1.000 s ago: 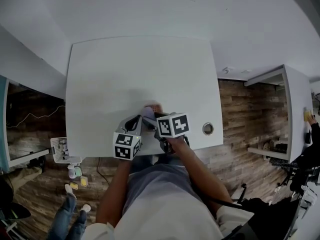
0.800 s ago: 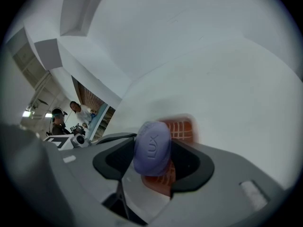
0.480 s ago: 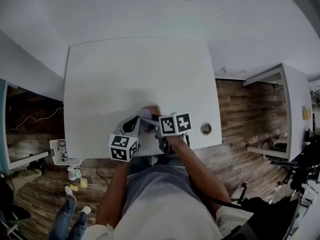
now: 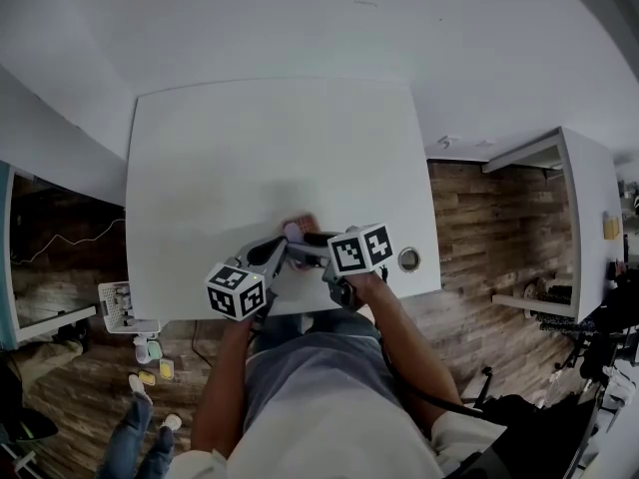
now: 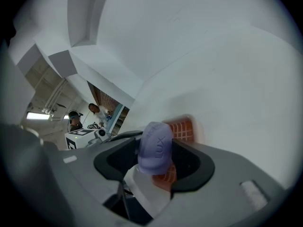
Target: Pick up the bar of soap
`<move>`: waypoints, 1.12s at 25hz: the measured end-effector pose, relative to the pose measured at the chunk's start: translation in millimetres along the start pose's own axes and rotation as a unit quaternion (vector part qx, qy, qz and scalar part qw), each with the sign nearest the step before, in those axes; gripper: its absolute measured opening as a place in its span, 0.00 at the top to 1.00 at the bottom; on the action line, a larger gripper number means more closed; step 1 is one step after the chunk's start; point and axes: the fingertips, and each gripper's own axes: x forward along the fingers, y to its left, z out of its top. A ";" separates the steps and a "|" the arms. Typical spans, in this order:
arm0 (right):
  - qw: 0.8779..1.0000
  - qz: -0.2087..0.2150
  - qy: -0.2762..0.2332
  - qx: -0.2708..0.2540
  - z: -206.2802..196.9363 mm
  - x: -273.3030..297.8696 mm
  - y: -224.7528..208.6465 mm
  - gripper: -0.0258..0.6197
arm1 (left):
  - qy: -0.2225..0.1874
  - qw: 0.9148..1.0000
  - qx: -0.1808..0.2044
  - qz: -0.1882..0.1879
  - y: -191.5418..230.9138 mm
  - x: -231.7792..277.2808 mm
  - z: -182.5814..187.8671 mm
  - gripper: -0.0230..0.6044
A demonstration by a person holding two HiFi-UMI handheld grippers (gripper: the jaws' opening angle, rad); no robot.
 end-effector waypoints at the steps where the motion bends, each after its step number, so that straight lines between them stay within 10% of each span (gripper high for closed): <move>1: 1.000 0.003 0.000 0.006 0.8 -0.7 0.5 0.61 | 0.001 1.000 0.001 -0.006 -0.9 1.1 0.9 0.97; 11: 0.978 -0.145 0.065 -0.133 -7.8 -4.5 -7.7 0.60 | 0.066 0.995 0.077 0.015 0.7 12.0 -1.0 0.97; 22: 0.916 -0.271 0.084 -0.283 -0.7 -15.1 -16.8 0.76 | 0.030 0.998 0.031 -0.049 -22.0 21.0 5.7 0.97; 25: 0.870 -0.350 0.088 -0.338 6.2 -20.2 -36.4 0.78 | 0.015 0.999 0.031 -0.041 -20.9 19.7 9.2 0.97; 28: 0.785 -0.439 0.090 -0.427 15.0 -22.7 -58.4 0.78 | 0.003 0.999 0.036 -0.039 -22.0 18.3 13.6 0.97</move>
